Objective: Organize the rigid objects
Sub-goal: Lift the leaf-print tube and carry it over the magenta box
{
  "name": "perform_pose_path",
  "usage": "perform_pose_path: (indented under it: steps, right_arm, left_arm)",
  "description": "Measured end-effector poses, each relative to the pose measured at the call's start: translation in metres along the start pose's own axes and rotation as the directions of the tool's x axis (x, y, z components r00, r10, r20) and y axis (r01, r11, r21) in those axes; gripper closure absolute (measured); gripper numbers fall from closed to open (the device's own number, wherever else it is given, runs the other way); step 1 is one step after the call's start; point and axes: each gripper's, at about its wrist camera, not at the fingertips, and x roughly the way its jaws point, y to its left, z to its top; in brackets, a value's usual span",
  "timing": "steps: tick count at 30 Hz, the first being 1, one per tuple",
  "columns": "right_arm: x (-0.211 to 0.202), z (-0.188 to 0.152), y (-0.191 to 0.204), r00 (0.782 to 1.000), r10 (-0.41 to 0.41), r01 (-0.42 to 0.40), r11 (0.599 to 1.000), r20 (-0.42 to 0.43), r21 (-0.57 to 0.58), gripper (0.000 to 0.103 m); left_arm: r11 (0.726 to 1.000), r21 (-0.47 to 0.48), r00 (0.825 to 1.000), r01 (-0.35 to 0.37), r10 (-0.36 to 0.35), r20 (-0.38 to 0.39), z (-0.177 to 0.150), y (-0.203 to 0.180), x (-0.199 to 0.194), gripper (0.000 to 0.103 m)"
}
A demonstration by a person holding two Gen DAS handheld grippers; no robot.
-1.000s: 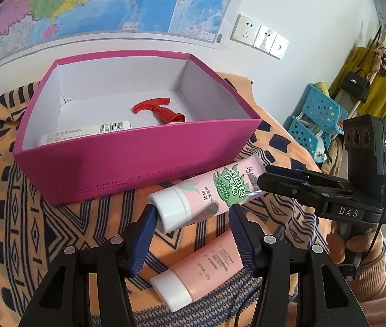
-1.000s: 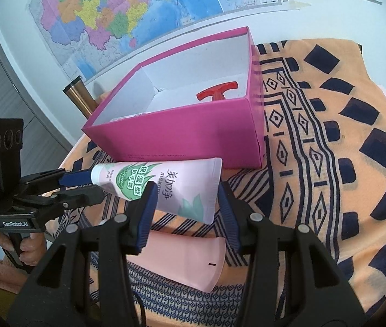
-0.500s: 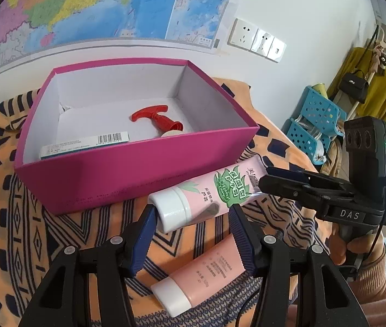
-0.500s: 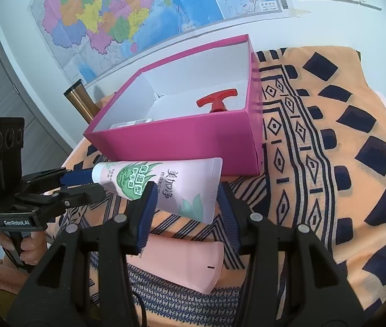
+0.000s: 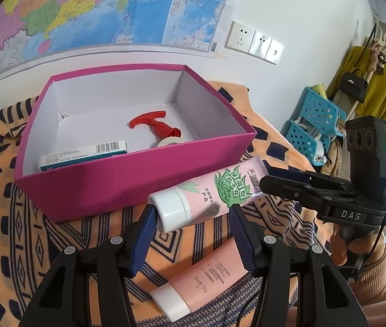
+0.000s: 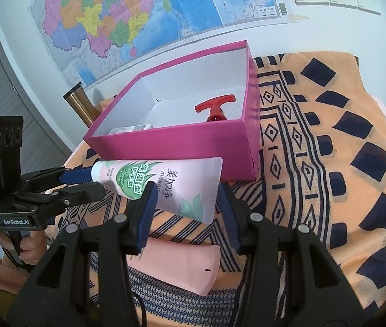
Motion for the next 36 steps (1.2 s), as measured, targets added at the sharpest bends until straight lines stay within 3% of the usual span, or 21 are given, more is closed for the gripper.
perform_pose_path:
  steps: [36]
  right_arm:
    - [-0.010, 0.014, 0.002, 0.999, -0.012, 0.014, 0.999, 0.040, -0.031, 0.054]
  left_arm:
    - [1.000, 0.013, 1.000, 0.005, -0.005, 0.029, 0.013, -0.002, -0.002, 0.048]
